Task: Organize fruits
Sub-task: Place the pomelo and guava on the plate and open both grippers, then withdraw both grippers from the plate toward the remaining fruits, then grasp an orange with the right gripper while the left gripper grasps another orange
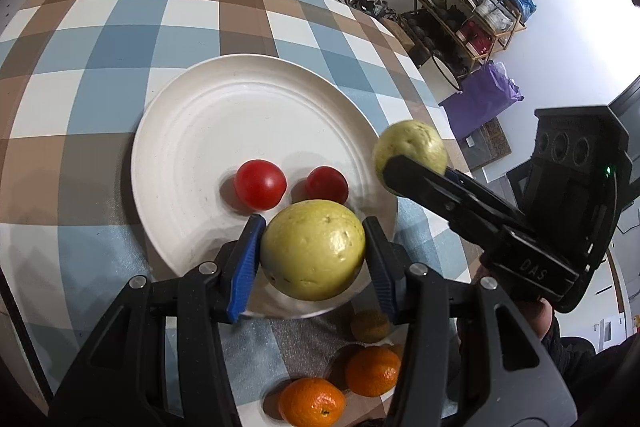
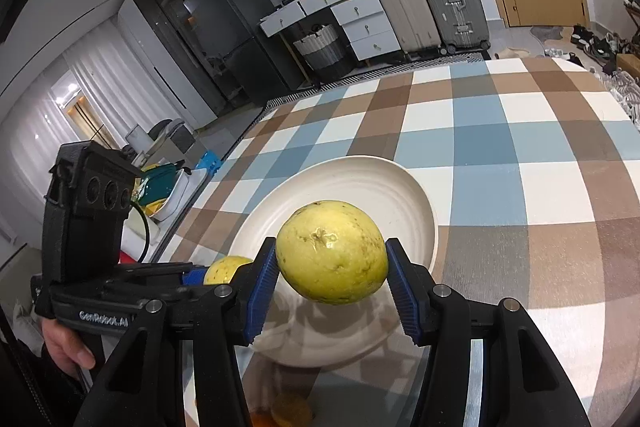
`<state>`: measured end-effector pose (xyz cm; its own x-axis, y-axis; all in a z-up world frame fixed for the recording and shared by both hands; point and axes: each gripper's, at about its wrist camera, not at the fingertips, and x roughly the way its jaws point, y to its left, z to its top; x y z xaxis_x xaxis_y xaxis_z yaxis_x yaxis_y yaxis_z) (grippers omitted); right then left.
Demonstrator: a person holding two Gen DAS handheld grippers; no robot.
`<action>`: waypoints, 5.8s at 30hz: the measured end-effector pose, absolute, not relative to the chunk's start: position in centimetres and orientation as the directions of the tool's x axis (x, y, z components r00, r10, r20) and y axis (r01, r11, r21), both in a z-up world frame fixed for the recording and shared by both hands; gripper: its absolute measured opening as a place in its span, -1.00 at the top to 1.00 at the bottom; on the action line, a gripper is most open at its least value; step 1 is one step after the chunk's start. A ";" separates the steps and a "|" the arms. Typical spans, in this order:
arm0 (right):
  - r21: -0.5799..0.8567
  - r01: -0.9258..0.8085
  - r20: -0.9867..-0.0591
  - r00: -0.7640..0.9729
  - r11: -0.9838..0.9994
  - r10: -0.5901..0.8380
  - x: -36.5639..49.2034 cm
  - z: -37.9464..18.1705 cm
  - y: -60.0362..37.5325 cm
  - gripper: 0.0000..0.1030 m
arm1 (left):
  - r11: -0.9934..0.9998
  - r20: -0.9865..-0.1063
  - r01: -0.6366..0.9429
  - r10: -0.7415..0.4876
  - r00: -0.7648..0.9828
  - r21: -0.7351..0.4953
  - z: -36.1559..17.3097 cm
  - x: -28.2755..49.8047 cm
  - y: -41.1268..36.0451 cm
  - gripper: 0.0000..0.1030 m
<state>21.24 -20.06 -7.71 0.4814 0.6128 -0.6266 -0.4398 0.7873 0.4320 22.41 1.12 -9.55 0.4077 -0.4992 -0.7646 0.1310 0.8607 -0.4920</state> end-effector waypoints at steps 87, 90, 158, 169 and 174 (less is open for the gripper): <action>0.195 -0.541 -0.579 0.610 0.818 0.541 4.5 -6.1 -19.8 -0.95 | 0.969 -0.705 0.008 -0.187 0.685 -0.249 -6.6 4.1 3.7 -0.97; 0.193 -0.541 -0.596 0.599 0.819 0.536 4.7 -6.7 -19.6 -0.96 | 0.967 -0.707 0.002 -0.187 0.682 -0.254 -7.1 4.4 3.9 -0.97; 0.340 -0.540 -0.612 0.495 0.770 0.617 7.2 -9.0 -20.8 0.24 | 0.955 -0.789 0.078 -0.281 0.547 -0.287 -11.7 8.1 1.0 -0.97; 0.352 -0.532 -0.595 0.507 0.770 0.623 7.3 -8.8 -21.9 0.24 | 0.962 -0.812 0.137 -0.273 0.517 -0.236 -12.3 8.6 -1.1 -0.78; 0.359 -0.526 -0.593 0.509 0.771 0.623 7.4 -9.0 -22.4 0.24 | 0.954 -0.809 0.189 -0.297 0.507 -0.232 -12.1 8.7 -2.0 -0.07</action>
<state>7.37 -22.36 -8.96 0.5093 0.6234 -0.5933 -0.5258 0.7712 0.3589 8.67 -2.00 -12.15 0.5072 -0.2966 -0.8092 0.1885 0.9544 -0.2317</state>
